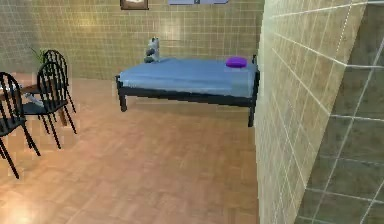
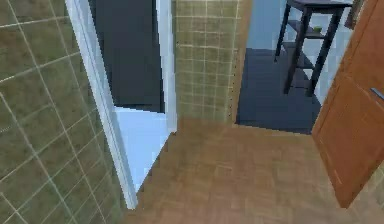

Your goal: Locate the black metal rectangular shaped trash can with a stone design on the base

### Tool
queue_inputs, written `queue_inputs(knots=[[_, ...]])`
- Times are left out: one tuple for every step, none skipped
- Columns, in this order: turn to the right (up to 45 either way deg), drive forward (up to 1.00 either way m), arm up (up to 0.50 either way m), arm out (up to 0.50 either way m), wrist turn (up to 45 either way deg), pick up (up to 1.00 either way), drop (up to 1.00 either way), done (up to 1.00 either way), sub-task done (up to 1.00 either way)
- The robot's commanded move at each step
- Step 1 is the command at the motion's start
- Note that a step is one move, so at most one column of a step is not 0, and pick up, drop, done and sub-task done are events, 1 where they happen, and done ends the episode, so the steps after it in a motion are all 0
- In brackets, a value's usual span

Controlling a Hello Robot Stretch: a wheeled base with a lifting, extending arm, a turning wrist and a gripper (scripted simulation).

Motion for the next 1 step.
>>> queue_inputs(knots=[[45.0,0.0,0.0,0.0,0.0,0.0,0.0,0.0,0.0]])
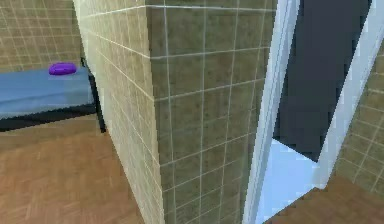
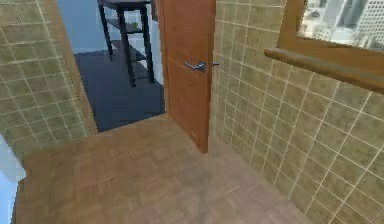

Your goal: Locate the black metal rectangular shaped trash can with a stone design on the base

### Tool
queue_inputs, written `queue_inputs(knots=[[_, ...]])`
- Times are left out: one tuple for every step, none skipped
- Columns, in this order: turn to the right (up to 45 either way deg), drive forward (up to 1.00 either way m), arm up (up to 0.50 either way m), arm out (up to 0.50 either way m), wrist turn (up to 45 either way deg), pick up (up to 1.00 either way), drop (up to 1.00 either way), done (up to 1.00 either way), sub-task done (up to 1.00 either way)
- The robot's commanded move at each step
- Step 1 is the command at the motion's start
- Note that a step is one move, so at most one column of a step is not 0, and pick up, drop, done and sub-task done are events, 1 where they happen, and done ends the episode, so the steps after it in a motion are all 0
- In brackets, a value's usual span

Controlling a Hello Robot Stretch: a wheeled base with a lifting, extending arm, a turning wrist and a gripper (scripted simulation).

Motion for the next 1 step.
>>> queue_inputs(knots=[[45.0,0.0,0.0,0.0,0.0,0.0,0.0,0.0,0.0]])
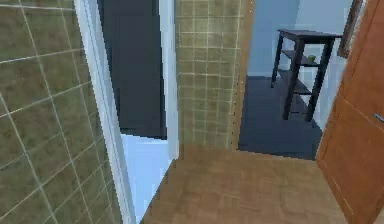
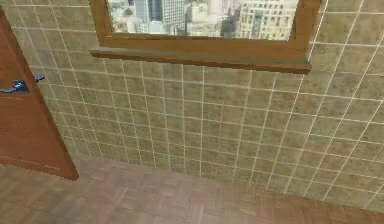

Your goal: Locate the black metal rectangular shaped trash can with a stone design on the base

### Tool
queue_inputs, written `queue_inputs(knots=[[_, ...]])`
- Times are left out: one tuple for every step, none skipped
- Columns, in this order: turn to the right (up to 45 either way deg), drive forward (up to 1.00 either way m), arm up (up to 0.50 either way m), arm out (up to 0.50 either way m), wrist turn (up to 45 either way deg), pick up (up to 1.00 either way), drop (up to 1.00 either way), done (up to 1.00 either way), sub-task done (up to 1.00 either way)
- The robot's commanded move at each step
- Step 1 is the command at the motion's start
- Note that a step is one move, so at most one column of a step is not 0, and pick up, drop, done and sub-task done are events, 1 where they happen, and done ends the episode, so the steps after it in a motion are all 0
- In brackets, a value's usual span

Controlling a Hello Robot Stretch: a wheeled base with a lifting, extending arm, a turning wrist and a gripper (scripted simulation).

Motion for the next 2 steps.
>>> queue_inputs(knots=[[24.0,0.0,0.0,0.0,0.0,0.0,0.0,0.0,0.0],[0.0,1.0,0.0,0.0,0.0,0.0,0.0,0.0,0.0]])
